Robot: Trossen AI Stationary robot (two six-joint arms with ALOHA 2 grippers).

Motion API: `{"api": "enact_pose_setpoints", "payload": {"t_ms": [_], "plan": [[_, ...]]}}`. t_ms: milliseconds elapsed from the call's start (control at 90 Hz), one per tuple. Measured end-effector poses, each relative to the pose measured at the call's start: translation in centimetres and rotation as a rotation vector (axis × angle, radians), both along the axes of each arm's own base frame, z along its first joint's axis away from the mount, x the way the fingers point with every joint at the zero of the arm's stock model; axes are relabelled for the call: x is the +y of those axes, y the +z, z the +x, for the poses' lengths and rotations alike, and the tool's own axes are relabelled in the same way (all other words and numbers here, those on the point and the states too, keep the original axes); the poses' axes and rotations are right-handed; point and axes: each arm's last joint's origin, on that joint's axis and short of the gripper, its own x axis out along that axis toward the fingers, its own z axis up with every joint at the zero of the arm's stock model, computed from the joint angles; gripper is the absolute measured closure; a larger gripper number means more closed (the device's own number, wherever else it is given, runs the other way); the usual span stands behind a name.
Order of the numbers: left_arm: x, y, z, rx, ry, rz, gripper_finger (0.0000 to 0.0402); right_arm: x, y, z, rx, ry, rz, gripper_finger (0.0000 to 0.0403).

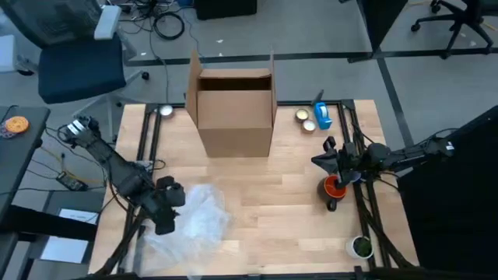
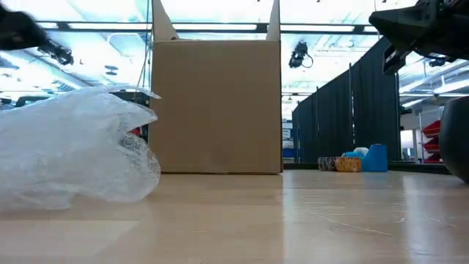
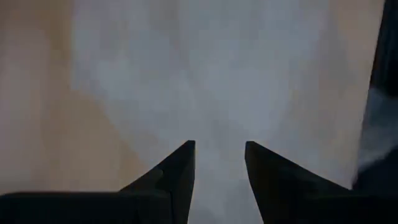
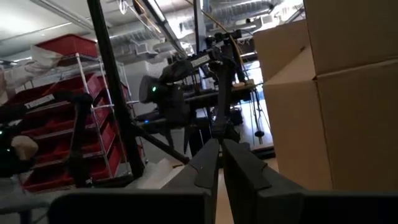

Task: Wrap mug
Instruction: Wrap the orange mug with bubble wrap

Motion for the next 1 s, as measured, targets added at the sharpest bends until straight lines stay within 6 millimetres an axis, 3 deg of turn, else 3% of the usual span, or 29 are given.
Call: {"api": "enact_pose_setpoints", "payload": {"t_ms": [122, 278, 444, 822, 1000], "plan": [[-1.8, -0.5, -0.3, 0.067, 0.012, -0.102, 0.0274, 0.0, 0.0, 0.0, 0.0, 0.0, 0.0, 0.0402], [-5.6, -1.1, -0.5, 0.078, -0.012, -0.269, 0.0274, 0.0, 0.0, 0.0, 0.0, 0.0, 0.0, 0.0402], [-8.4, -2.1, -0.6, 0.048, -0.035, -0.222, 0.0274, 0.0, 0.0, 0.0, 0.0, 0.0, 0.0, 0.0402], [-11.3, -7.9, -1.2, 0.143, -0.096, 0.021, 0.0274, 0.0, 0.0, 0.0, 0.0, -0.002, 0.001, 0.0402], [-11.6, -7.4, -0.8, 0.175, -0.104, -0.013, 0.0274, 0.0, 0.0, 0.0, 0.0, -0.006, 0.002, 0.0402]]}}
